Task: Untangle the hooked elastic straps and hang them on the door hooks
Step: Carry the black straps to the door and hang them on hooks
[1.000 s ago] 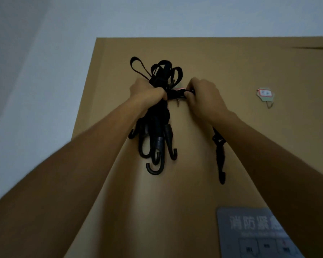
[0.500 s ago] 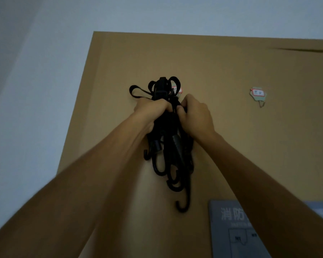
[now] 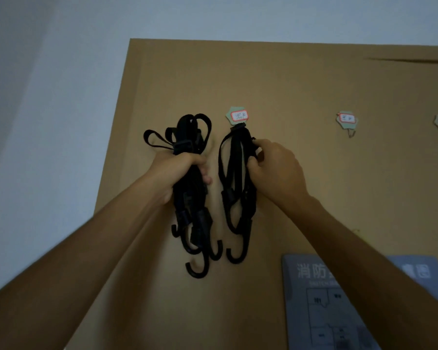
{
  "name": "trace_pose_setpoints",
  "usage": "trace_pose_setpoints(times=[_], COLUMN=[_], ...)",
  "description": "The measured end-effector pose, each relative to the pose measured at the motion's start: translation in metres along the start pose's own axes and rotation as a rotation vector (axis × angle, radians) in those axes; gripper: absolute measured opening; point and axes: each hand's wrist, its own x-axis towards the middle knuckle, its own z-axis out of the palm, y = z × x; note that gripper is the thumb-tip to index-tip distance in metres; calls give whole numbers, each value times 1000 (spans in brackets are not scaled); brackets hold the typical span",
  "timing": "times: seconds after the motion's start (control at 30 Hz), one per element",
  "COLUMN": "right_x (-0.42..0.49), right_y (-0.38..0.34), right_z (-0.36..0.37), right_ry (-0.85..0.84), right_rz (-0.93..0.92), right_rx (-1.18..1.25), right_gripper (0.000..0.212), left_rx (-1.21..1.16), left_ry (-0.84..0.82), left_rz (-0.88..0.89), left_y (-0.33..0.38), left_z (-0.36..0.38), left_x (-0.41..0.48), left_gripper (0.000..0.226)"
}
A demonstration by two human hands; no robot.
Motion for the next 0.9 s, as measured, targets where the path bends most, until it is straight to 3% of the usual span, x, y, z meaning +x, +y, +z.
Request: trace_pose_setpoints(times=[0.13,0.27,0.33,0.4,0.5,0.57,0.7,0.8,0.9], right_x=[-23,-68,-100,-137,-193,-232,-300,-337,-359], right_y=[4,-1,-10,-22,-38,-45,-47,-40,-35], right_z=[-8,-15,-17,-20,-26,-23,-9,-9,-16], right_ry=[74,100,-24,-232,-675,-871,-854,-890,-888], right_rz=[19,24,57,130,305,392,596,689,821], right_rx=[17,130,256,415,618,674,698,677,813], right_gripper=[34,14,6,11,40,49,35,35,25], left_rx=[57,145,125,130,255,288,267,271,112], left_ry=[56,35,14,7,28,34,-58,-234,-396], left_rz=[3,42,96,107,72,28,-43,-87,-278], left_y=[-10,-36,-57,-81,-129,-157,-204,-238,-242], left_z=[-10,-12,-8,-4,3,7,15,14,5], left_x=[-33,-73,-94,-118,-155,-186,-239,-263,-273], left_gripper=[12,17,21,25,29,29,10,23,33])
